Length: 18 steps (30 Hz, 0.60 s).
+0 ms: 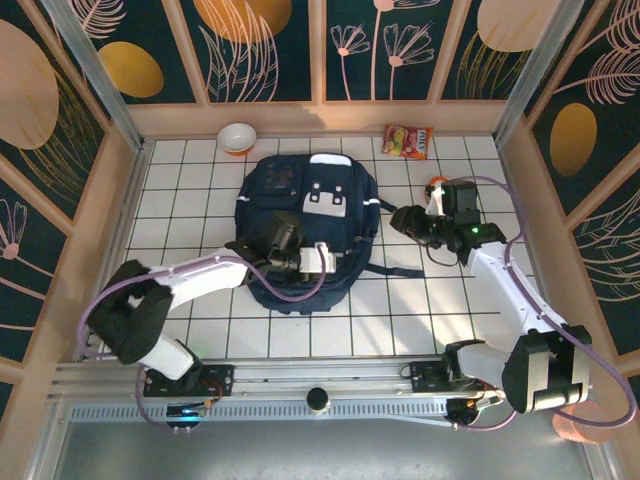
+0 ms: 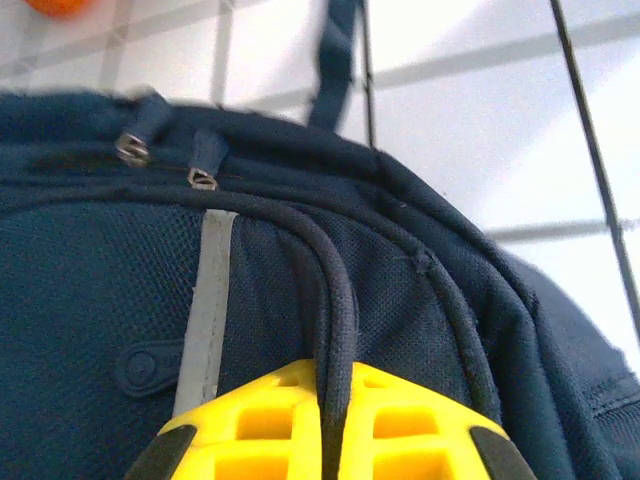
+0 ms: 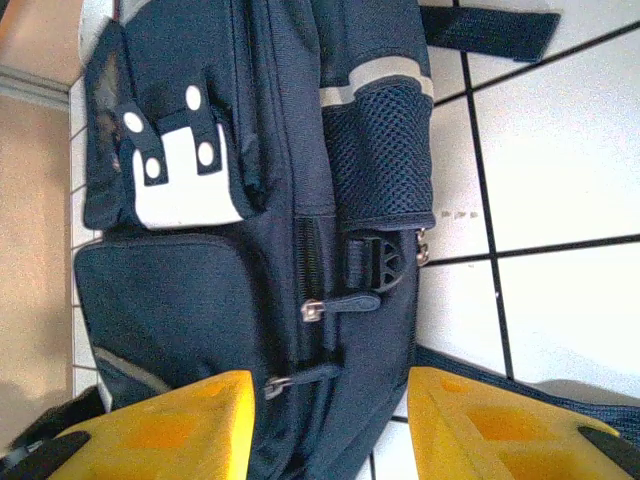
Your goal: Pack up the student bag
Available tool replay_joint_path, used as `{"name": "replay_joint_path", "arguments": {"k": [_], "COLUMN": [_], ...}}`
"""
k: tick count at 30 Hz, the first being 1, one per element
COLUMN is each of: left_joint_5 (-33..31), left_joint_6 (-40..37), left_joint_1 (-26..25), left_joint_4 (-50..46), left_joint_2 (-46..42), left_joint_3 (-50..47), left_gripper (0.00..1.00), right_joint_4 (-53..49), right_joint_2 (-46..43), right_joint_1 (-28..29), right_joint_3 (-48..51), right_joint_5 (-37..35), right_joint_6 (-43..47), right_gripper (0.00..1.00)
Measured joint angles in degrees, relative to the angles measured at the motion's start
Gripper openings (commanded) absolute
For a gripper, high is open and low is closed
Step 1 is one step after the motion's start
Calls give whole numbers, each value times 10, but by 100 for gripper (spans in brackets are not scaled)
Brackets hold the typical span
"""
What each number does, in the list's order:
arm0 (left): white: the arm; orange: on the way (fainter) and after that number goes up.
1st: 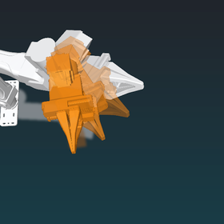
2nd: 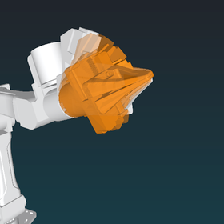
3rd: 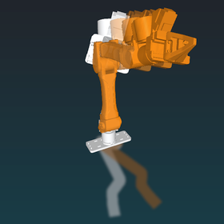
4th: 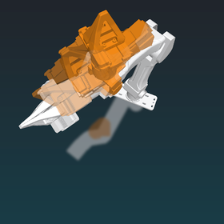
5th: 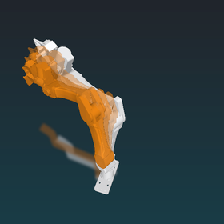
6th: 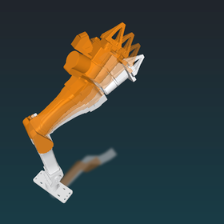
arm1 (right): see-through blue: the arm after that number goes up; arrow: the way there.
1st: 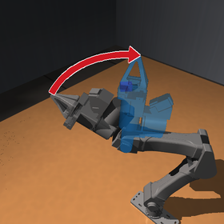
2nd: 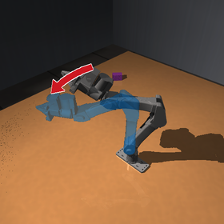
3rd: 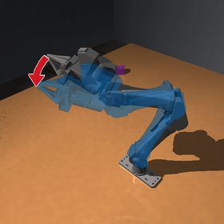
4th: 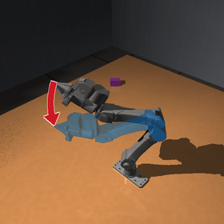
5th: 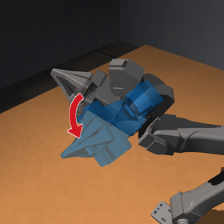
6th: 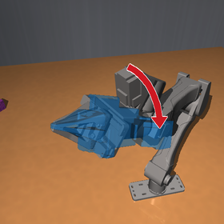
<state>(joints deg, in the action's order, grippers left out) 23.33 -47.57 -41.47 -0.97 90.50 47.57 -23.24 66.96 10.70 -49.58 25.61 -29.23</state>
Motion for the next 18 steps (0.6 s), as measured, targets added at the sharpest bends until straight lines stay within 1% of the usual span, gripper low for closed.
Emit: {"name": "replay_joint_path", "arguments": {"k": [2, 4, 6, 8, 10, 13, 14, 16, 18], "left_joint_5": [-5, -11, -12, -14, -14, -27, -38, -79, -109], "left_joint_6": [-29, -44, -44, -26, 18, 97, 125, 199, 270], "left_joint_1": [-4, -8, -8, -9, -9, -9, -9, -5, 12], "left_joint_4": [-3, -5, -5, -5, -6, -4, 0, 12, 11], "left_joint_2": [39, 55, 48, 29, -2, -54, -70, -101, -122], "left_joint_3": [1, 8, 12, 13, 15, 31, 39, 59, 81], "left_gripper": [21, 32, 44, 56, 64, 68, 71, 76, 79], "right_joint_4": [4, 11, 16, 17, 19, 14, 9, 0, -6], "right_joint_2": [-5, -10, -11, -10, -5, 17, 29, 59, 87], "right_joint_1": [2, 6, 14, 25, 35, 45, 47, 53, 66], "right_joint_3": [11, 18, 21, 21, 21, 15, 10, -7, -20], "right_joint_5": [3, 6, 9, 10, 9, 0, -2, -8, -18], "right_joint_6": [-8, -17, -24, -30, -32, -43, -45, -48, -50], "right_gripper": [44, 45, 46, 47, 50, 53, 54, 55, 56]}}
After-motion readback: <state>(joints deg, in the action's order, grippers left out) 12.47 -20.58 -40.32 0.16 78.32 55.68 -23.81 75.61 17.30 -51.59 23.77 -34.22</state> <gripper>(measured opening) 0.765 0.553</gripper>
